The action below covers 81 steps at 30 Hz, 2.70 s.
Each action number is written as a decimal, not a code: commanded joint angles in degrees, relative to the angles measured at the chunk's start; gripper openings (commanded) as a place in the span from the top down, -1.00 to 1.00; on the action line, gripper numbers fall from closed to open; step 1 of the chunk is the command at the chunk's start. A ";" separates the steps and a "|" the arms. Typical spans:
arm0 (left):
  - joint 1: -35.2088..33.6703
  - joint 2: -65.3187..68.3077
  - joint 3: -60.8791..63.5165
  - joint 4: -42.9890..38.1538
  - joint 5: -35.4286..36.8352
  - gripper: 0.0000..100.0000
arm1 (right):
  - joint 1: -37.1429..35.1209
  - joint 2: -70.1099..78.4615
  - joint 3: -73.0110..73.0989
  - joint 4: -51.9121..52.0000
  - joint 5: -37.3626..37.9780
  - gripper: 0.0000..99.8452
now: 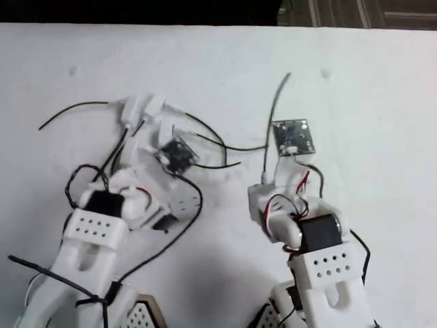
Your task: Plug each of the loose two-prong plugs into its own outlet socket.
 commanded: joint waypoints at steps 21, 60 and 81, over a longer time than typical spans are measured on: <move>8.40 45.76 -31.74 2.73 8.09 0.67 | 1.98 -0.84 2.73 -1.01 -0.44 0.97; 2.51 -16.48 -3.87 -0.62 29.98 0.43 | -20.62 -10.59 -4.66 -0.75 4.04 0.97; 0.57 -60.79 12.48 8.18 34.64 0.43 | -35.82 -19.91 7.38 -10.77 4.13 0.97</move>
